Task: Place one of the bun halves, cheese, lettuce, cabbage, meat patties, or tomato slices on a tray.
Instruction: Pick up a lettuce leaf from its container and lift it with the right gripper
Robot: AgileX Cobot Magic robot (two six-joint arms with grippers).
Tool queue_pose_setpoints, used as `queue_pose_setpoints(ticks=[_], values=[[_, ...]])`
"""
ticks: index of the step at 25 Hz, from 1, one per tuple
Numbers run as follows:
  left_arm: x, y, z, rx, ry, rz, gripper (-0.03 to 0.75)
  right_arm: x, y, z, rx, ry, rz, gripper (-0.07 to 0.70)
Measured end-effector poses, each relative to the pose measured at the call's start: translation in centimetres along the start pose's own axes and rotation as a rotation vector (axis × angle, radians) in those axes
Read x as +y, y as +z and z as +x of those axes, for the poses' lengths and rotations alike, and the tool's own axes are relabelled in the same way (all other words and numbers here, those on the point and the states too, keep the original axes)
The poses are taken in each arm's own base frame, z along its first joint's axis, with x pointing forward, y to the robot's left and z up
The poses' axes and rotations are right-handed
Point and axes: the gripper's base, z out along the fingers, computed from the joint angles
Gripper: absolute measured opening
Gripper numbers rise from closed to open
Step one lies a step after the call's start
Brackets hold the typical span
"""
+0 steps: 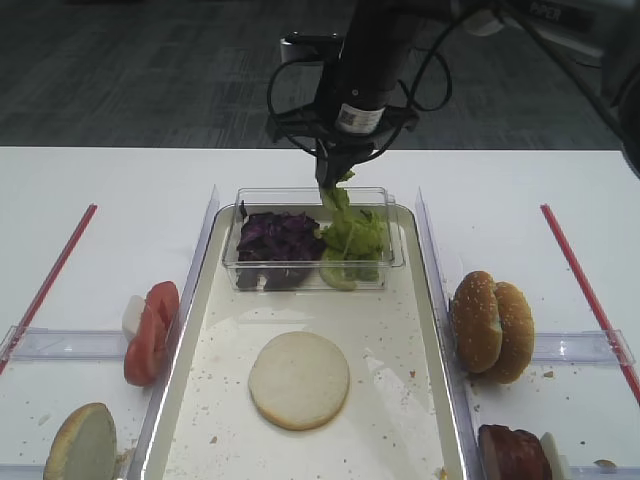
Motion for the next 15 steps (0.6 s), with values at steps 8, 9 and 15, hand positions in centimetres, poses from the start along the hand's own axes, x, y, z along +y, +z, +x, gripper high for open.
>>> queue_pose_setpoints(ticks=[8,9,15], values=[[0.0,0.0,0.0,0.0,0.0,0.0,0.492,1.0,-0.4,0.1,-0.001,-0.018,0.01,0.053],[0.0,0.0,0.0,0.0,0.0,0.0,0.492,1.1,-0.4,0.1,-0.002,-0.02,0.01,0.053],[0.0,0.0,0.0,0.0,0.0,0.0,0.492,2.4,-2.2,0.2,-0.036,-0.032,0.004,0.053]])
